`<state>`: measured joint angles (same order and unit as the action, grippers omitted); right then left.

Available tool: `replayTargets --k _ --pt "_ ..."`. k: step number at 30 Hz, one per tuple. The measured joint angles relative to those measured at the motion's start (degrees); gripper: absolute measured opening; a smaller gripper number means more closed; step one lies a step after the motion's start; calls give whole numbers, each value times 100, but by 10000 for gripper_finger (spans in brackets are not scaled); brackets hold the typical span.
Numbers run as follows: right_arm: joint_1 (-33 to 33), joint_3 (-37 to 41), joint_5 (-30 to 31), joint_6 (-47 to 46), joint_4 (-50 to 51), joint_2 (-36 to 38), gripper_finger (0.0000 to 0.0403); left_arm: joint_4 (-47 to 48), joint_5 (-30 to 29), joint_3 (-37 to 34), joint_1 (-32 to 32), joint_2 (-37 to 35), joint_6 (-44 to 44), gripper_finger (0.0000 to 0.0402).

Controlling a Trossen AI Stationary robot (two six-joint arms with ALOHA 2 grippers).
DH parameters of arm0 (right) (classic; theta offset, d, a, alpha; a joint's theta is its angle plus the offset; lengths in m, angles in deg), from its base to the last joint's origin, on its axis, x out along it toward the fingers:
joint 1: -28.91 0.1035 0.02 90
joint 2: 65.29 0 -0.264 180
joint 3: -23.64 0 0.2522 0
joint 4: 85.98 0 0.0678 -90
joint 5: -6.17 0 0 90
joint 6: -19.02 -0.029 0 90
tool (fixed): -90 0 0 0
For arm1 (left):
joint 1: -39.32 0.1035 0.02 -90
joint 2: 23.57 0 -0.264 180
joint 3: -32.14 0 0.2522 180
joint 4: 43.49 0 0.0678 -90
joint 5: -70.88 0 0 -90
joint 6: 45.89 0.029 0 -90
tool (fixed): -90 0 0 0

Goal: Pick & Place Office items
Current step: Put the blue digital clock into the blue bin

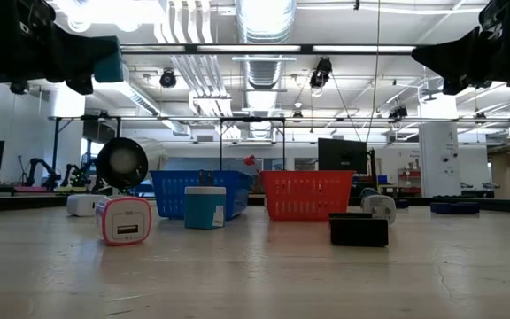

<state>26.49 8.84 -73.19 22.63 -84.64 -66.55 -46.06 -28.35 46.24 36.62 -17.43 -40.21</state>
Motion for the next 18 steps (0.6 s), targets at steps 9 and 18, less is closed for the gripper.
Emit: replayTargets --k 9,18 --pt "0 0 0 85 0 0 8 31 22 -1 0 0 10 51" --pt "0 0 0 87 0 -8 8 55 41 -2 0 -2 -2 52"
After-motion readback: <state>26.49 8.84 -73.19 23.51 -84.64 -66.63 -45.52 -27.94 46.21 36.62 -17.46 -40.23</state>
